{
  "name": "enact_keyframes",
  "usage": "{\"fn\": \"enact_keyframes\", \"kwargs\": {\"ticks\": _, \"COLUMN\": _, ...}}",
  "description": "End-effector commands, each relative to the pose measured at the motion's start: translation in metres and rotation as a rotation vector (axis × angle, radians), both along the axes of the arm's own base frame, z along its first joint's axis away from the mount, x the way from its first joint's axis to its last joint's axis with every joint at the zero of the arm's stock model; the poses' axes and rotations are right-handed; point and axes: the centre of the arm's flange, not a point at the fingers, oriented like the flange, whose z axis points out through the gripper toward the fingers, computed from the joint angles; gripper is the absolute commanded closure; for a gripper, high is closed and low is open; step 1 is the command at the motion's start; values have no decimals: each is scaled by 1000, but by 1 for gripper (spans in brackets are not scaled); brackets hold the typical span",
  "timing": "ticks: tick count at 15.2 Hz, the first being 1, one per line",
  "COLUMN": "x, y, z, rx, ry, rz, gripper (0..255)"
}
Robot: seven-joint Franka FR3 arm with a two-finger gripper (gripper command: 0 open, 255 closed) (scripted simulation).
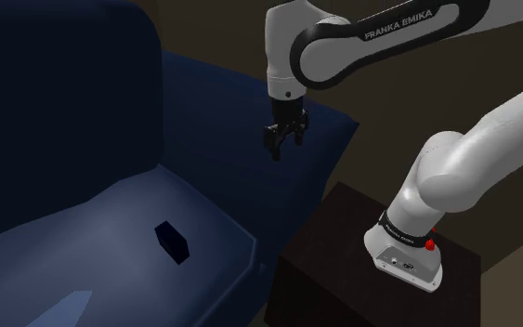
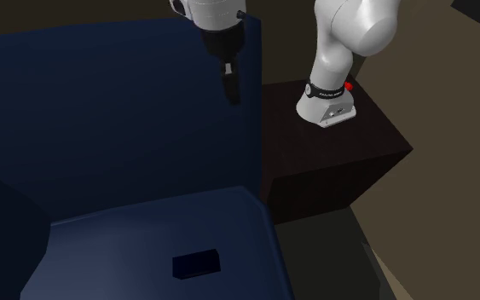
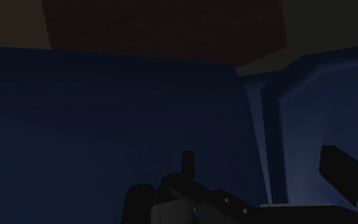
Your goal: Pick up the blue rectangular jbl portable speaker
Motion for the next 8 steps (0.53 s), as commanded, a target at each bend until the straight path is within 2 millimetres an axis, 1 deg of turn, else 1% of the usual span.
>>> {"fn": "enact_keyframes", "kwargs": {"ticks": 1, "x": 8, "y": 22, "z": -15, "rx": 8, "ry": -8, "rz": 1, "gripper": 0}}
{"fn": "enact_keyframes", "kwargs": {"ticks": 8, "x": 42, "y": 89, "z": -61, "rx": 26, "ry": -32, "rz": 9, "gripper": 0}}
